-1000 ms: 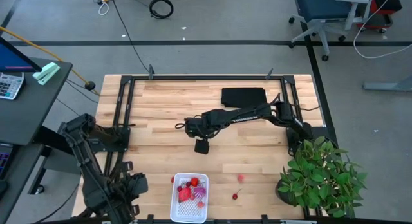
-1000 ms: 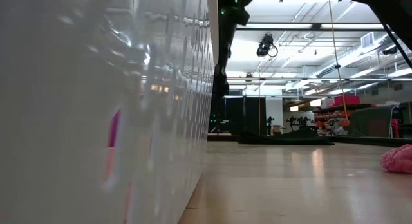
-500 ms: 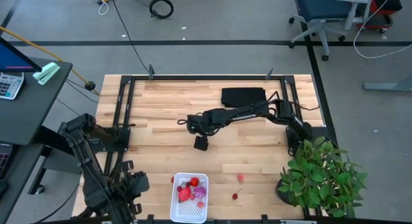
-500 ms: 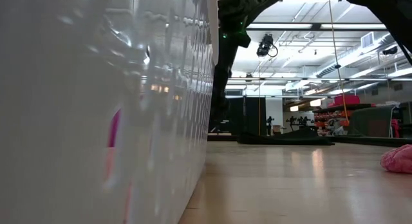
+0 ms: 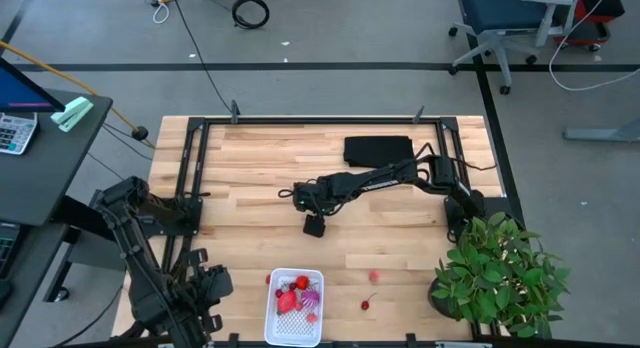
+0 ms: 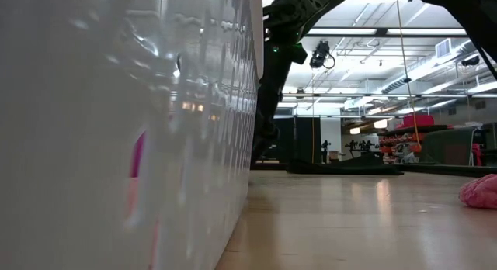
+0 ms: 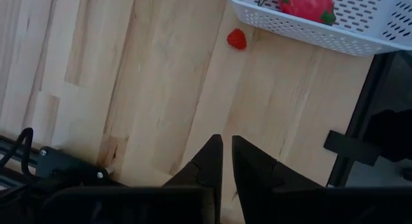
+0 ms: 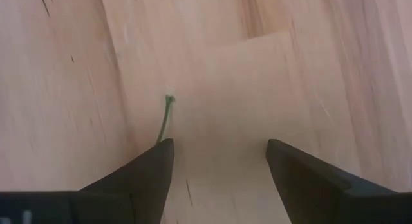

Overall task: Pick and placing Produce into tupperware
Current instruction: Put the top cherry into the white basket

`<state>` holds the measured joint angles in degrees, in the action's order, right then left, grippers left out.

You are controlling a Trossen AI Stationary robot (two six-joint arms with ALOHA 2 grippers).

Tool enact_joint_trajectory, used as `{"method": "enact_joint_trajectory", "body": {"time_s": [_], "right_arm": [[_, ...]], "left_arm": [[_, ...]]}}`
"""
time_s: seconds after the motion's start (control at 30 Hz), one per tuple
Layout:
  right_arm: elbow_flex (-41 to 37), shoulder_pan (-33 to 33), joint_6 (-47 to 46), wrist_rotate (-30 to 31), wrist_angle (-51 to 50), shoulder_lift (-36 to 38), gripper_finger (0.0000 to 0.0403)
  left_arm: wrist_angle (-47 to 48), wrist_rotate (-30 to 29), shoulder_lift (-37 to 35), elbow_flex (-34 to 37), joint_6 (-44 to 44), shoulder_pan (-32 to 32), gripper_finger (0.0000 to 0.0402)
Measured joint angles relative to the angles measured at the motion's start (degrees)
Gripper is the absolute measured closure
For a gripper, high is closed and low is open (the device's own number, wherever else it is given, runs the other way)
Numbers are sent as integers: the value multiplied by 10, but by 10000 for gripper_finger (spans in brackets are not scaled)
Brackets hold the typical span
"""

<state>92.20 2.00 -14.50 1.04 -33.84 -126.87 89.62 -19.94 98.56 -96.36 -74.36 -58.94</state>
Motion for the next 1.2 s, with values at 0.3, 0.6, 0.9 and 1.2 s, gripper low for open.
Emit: {"method": "enact_joint_trajectory", "body": {"time_s": [0.3,0.6,0.9,1.2], "right_arm": [[0,-9,-22,1,7,0,142],[0,-30,-18,16,14,-2,146],[0,-32,5,17,15,-2,178],[0,-31,-43,19,24,-2,262]], "left_arm": [[0,0,0,0,0,0,370],[0,-24,0,0,0,0,368],[0,-36,0,0,-1,0,378],[0,-39,0,0,-11,0,374]]}}
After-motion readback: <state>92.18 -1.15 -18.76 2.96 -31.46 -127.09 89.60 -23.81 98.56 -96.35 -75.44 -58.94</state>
